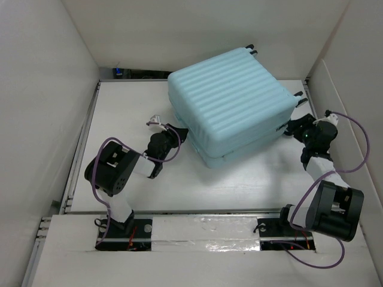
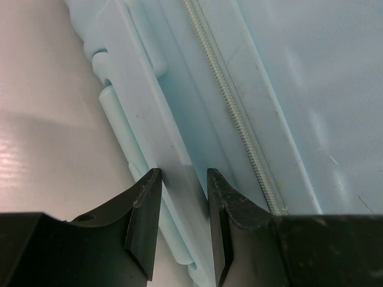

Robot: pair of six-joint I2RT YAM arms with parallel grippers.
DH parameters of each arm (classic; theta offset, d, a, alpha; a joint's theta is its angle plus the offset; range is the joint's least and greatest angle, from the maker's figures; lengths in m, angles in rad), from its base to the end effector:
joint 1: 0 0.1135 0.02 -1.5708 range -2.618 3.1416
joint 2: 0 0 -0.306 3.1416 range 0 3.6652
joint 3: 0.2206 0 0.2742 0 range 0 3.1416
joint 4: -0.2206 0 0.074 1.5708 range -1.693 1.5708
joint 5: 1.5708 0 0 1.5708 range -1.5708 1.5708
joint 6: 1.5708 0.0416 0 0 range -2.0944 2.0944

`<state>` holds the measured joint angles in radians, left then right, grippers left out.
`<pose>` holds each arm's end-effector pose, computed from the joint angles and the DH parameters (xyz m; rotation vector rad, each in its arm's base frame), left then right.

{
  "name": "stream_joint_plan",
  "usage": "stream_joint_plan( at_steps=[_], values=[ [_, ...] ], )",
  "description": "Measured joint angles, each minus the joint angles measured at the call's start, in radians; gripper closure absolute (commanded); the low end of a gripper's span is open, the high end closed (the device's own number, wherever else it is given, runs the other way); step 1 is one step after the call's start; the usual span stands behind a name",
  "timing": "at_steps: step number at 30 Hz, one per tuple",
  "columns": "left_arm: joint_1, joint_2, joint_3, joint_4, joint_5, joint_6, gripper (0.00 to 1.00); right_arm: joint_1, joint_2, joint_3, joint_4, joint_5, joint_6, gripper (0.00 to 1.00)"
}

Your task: Pack the luggage

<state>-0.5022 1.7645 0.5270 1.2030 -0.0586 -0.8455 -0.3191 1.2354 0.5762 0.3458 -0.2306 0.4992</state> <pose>0.2980 -0.1609 0.1766 -0.3373 1.6643 -0.9844 0.2655 -0.0777 0.2507 0.6037 1.7907 0.3403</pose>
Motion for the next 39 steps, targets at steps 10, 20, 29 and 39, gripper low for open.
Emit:
stream_joint_plan(
  at_steps=[10,20,29,39],
  values=[
    [-0.055,-0.102,-0.090,-0.037,-0.068,0.001,1.00,-0.075,0.109,0.148,0.089,-0.043,0.035,0.23],
    [-0.269,-0.273,-0.219,-0.112,-0.293,0.003,1.00,0.045,0.424,0.522,-0.015,-0.155,-0.098,0.30],
    [-0.449,-0.414,-0.283,-0.194,-0.458,0.000,1.00,0.171,0.547,0.673,-0.107,-0.268,-0.153,0.31],
    [-0.512,-0.443,-0.285,-0.307,-0.348,0.028,1.00,0.160,0.027,0.102,0.058,-0.350,-0.051,0.83]
  ],
)
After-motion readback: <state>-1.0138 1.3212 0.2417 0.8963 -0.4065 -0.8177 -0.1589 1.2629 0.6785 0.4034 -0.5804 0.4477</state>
